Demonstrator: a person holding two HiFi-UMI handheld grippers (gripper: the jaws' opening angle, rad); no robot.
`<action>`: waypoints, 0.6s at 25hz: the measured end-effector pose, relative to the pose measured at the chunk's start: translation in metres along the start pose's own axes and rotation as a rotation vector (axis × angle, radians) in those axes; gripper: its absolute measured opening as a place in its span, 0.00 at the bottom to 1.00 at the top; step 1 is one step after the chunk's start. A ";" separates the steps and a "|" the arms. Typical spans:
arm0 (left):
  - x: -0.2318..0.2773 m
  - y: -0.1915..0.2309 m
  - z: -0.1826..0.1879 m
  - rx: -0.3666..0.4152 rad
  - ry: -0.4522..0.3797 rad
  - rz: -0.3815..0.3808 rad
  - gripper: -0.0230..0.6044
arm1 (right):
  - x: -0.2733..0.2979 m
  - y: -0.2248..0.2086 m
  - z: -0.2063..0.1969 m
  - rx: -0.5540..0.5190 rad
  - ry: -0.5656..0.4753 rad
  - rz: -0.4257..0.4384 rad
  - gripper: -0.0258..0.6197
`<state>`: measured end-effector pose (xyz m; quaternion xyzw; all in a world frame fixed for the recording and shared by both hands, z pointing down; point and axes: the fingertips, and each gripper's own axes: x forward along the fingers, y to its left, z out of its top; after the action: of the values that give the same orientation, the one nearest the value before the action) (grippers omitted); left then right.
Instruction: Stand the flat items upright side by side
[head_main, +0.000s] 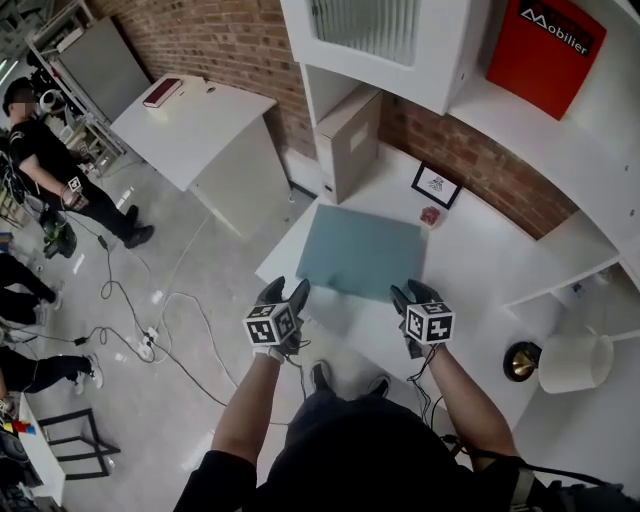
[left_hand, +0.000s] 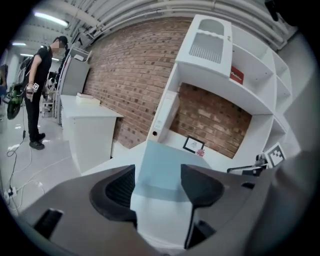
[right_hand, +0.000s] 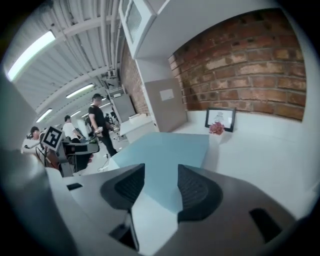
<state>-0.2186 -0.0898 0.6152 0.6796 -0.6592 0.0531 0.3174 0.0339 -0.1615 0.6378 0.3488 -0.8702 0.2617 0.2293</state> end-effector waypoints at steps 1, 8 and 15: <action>0.004 0.008 -0.002 -0.021 0.021 -0.007 0.47 | 0.000 -0.008 -0.001 0.032 -0.002 -0.037 0.36; 0.053 0.027 -0.010 -0.138 0.122 -0.120 0.55 | 0.013 -0.036 -0.025 0.279 0.039 -0.134 0.49; 0.089 0.030 -0.031 -0.167 0.259 -0.138 0.56 | 0.032 -0.032 -0.037 0.417 0.057 -0.092 0.50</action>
<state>-0.2242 -0.1485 0.6943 0.6818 -0.5668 0.0634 0.4581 0.0442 -0.1743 0.6941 0.4204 -0.7736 0.4350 0.1885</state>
